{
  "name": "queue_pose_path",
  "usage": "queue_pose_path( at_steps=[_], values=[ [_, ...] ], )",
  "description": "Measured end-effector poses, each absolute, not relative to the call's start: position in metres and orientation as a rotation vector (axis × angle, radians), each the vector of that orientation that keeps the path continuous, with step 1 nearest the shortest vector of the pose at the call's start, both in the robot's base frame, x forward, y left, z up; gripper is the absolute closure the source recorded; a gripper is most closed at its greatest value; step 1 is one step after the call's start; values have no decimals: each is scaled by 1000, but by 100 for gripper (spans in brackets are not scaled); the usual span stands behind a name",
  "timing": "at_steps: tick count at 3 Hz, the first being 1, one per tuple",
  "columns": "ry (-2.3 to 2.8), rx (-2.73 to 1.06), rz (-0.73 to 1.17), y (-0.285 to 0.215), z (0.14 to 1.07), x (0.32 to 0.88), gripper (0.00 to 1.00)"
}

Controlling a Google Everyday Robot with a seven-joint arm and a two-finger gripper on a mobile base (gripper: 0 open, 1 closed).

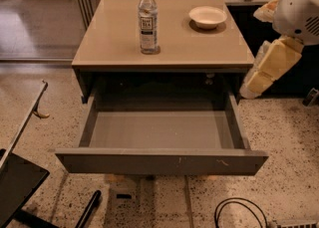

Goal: Place blue plastic bottle into top drawer

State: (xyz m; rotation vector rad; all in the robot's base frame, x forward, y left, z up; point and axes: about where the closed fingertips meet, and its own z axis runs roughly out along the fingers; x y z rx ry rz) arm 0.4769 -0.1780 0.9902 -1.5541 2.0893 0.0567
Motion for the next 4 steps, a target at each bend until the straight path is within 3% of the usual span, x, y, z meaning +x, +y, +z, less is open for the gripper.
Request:
queue_pose_path(
  at_steps=[2,3,4],
  values=[
    [1977,-1296,375,-107,1006,540,0],
    [1929,-1170,470,-75,1018,564,0],
    [1929,-1170,470,-75,1018,564,0]
  ],
)
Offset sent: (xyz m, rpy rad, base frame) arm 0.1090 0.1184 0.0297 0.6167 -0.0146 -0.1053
